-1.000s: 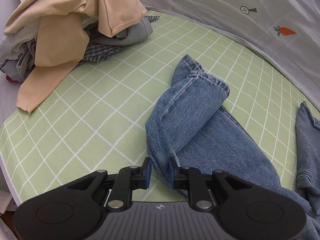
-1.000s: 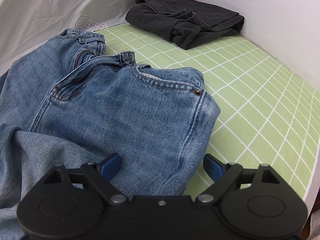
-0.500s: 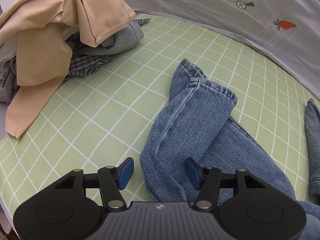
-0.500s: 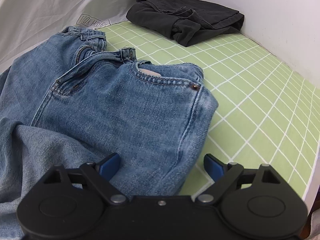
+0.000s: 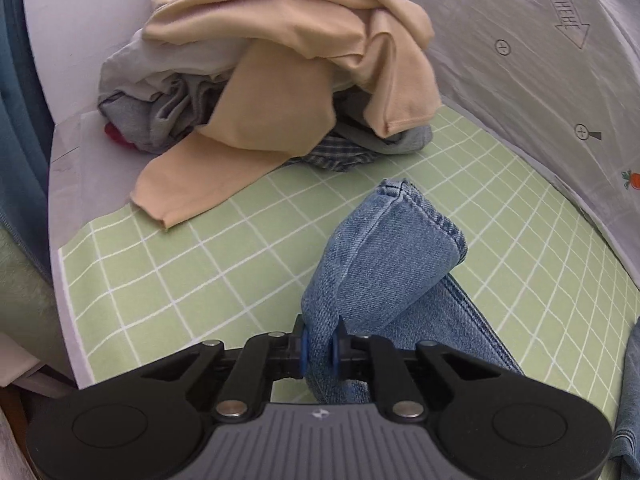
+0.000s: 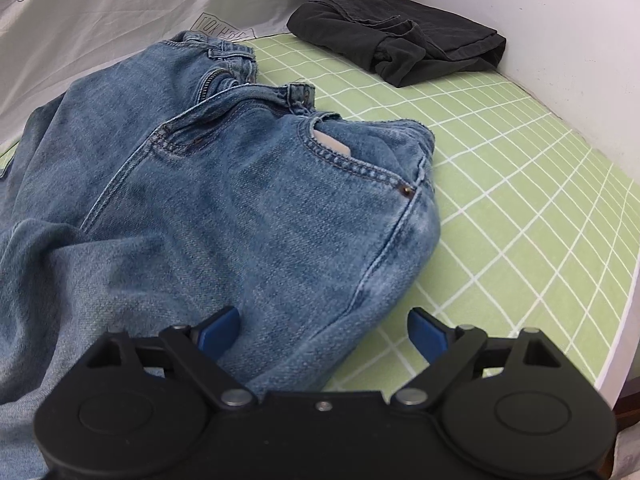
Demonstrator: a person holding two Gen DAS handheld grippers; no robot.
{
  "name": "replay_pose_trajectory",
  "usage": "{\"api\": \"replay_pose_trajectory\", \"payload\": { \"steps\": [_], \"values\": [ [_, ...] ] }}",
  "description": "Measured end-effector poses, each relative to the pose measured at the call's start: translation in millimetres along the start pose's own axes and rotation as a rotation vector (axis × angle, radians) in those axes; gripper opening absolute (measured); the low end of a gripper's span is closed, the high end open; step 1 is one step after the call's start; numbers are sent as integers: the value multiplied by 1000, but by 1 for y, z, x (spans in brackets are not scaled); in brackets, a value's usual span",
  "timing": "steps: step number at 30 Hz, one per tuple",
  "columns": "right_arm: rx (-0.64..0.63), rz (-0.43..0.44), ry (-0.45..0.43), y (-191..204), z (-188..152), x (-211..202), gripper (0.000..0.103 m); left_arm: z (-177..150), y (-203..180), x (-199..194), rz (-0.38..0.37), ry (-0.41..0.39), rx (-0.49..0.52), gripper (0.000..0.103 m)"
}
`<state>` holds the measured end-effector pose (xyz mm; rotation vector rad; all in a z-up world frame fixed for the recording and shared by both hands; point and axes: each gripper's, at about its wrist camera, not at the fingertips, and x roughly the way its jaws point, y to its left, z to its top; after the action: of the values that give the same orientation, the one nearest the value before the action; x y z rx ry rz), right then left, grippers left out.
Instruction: Fold clothes
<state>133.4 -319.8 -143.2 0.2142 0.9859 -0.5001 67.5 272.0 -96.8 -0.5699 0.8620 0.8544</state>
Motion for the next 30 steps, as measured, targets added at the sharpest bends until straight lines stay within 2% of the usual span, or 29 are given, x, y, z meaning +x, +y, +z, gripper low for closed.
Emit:
{"api": "replay_pose_trajectory", "payload": {
  "steps": [2, 6, 8, 11, 15, 21, 22, 27, 30],
  "values": [
    [-17, 0, -2, 5, -3, -2, 92, -9, 17, 5, 24, 42, -27, 14],
    [-36, -2, -5, 10, -6, -6, 92, -27, 50, 14, 70, 123, -78, 26],
    [-39, -1, -4, 12, -8, -7, 92, -29, 56, 11, 77, 115, -58, 27],
    [-43, -5, -5, 15, -10, -8, 92, -32, 58, 5, 68, 97, -2, 37],
    [-48, -11, -6, 19, -14, -9, 92, -36, 56, 3, 79, 87, 64, 44],
    [-43, -16, -15, 19, -19, -10, 95, -35, 65, 12, 162, 95, 90, 63],
    [-38, -5, -15, 16, -19, -10, 96, -34, 67, 12, 174, 94, 90, 63],
    [-5, 45, -21, 0, -17, -11, 97, -32, 54, -4, 134, 35, 135, 63],
    [38, 67, -66, -19, -10, -13, 97, -39, 29, -18, 86, -6, 179, 64]
  ]
}}
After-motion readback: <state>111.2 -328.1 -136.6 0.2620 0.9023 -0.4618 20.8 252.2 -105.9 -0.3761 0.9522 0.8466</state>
